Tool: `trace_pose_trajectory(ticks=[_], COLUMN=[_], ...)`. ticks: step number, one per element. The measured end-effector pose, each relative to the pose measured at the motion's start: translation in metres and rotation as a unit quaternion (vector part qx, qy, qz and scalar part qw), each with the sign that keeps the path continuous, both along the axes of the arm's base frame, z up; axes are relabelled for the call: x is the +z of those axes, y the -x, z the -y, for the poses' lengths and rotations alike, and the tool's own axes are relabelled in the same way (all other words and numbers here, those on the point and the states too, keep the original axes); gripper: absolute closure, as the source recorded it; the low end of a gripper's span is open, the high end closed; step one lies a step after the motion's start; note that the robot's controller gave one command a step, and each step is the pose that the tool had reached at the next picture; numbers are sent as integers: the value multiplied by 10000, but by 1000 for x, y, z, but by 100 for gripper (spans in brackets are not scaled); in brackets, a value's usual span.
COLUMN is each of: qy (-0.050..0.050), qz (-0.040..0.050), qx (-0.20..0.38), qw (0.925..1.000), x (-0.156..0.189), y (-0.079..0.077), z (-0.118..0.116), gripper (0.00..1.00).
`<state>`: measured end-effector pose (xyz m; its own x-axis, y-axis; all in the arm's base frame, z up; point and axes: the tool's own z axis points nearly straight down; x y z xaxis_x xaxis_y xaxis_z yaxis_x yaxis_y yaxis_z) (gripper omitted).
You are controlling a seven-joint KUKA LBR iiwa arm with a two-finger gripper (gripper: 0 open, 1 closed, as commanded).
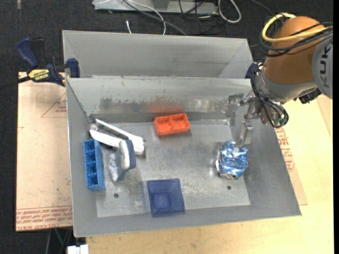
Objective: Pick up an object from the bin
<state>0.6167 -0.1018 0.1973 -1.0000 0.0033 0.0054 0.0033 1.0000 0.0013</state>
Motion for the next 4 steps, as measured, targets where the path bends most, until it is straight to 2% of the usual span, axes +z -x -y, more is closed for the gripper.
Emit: trace_pose_trajectory(ticks=[1, 2, 3, 4], qy=[5, 0, 8, -24], qz=[39, 45, 78, 25], qx=[15, 1259, 2628, 3354], qw=[10000, 9920, 9648, 9421], x=[5, -81, -63, -99], y=[-2, 21, 28, 40], z=[-1, 26, 38, 10], gripper=[0, 0, 0, 0])
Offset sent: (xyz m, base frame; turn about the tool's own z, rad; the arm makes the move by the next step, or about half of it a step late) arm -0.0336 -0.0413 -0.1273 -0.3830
